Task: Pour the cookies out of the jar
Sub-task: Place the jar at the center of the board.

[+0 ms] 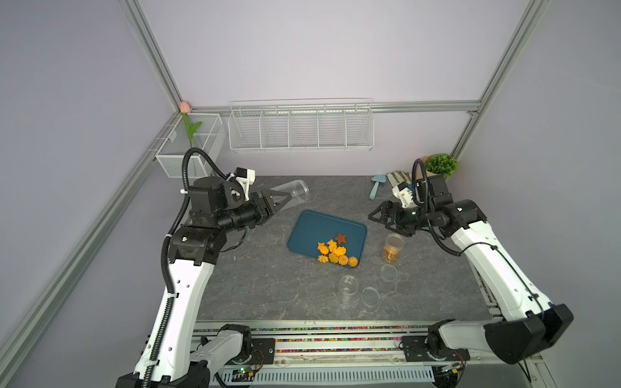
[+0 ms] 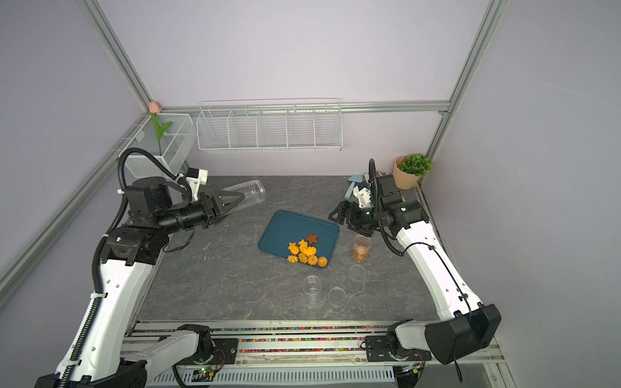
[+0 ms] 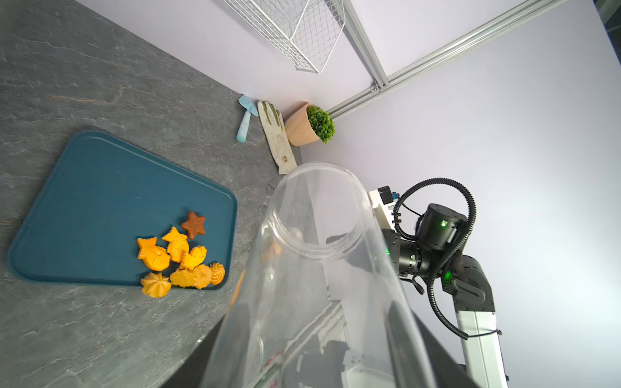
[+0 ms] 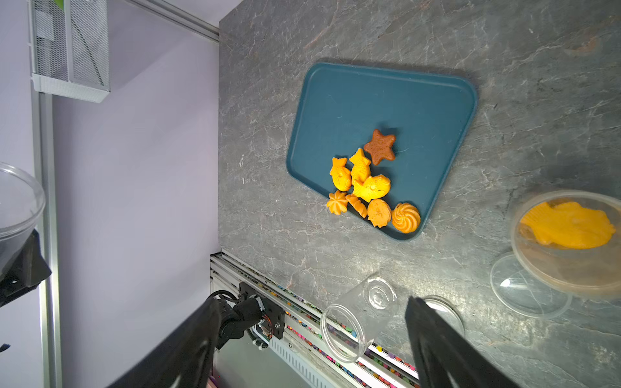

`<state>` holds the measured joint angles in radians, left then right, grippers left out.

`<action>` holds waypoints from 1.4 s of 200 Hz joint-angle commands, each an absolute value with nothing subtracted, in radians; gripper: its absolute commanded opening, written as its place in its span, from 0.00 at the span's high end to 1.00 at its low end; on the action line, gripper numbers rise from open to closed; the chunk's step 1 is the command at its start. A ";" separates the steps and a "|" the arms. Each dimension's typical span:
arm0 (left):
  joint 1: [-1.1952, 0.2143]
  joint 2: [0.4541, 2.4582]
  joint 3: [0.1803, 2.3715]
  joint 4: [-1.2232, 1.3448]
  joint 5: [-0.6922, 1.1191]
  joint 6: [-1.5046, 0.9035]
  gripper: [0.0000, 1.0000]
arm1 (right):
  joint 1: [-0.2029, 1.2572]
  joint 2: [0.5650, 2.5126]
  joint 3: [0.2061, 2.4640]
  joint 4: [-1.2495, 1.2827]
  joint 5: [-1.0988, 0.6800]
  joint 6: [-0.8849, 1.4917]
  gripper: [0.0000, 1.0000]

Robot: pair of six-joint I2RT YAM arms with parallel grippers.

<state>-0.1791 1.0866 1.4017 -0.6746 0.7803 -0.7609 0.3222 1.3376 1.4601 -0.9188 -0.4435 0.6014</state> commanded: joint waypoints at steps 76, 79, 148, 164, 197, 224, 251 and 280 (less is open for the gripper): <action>-0.229 1.102 1.347 -0.461 0.900 -0.905 0.37 | 0.290 1.278 1.442 -0.871 -0.526 0.641 0.11; -0.232 1.103 1.347 -0.460 0.899 -0.904 0.36 | 0.289 1.278 1.442 -0.871 -0.527 0.641 0.11; -0.303 1.145 1.358 -0.462 0.917 -0.894 0.36 | 0.262 1.259 1.408 -0.811 -0.585 0.679 0.11; -0.309 1.150 1.356 -0.455 0.929 -0.896 0.36 | 0.256 1.256 1.403 -0.797 -0.598 0.686 0.12; -0.319 1.157 1.340 -0.431 0.952 -0.914 0.36 | 0.241 1.241 1.379 -0.735 -0.639 0.724 0.12; -0.344 1.167 1.318 -0.372 0.980 -0.950 0.36 | 0.229 1.227 1.358 -0.678 -0.668 0.767 0.11; -0.375 1.184 1.320 -0.361 0.995 -0.954 0.36 | 0.220 1.227 1.357 -0.664 -0.685 0.778 0.12; -0.411 1.199 1.317 -0.332 1.014 -0.967 0.36 | 0.213 1.218 1.353 -0.636 -0.709 0.799 0.12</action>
